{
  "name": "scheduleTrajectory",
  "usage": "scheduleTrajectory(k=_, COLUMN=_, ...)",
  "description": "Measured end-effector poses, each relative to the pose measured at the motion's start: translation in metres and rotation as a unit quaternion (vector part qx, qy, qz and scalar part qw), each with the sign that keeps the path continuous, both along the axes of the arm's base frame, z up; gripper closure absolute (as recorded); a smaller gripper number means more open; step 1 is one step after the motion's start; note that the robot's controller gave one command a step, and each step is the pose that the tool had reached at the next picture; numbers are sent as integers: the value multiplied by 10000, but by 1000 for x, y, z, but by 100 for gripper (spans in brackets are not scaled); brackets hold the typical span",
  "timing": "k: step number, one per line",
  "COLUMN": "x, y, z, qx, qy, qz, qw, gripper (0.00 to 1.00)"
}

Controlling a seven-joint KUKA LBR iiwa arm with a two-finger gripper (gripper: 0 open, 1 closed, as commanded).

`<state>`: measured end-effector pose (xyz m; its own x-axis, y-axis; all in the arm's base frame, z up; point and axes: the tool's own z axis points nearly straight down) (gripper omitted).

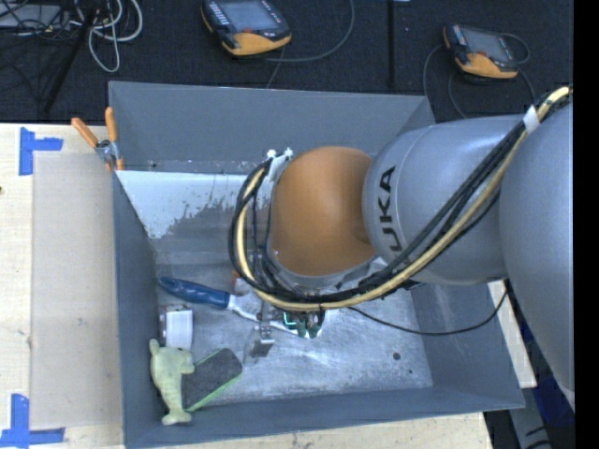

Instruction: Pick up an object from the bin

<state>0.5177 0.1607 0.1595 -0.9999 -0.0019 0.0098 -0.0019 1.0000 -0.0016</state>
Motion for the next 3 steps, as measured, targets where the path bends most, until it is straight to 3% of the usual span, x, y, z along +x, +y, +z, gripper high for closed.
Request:
scheduleTrajectory(k=1, x=2, y=-1, z=4, qx=6, qy=-35, qz=-14, qw=10000, gripper=0)
scheduleTrajectory(k=2, x=43, y=-15, z=-41, qx=25, qy=-98, qz=215, qw=9997, gripper=0)
scheduleTrajectory(k=3, x=53, y=-19, z=-70, qx=3, qy=-31, qz=-222, qw=9997, gripper=0)
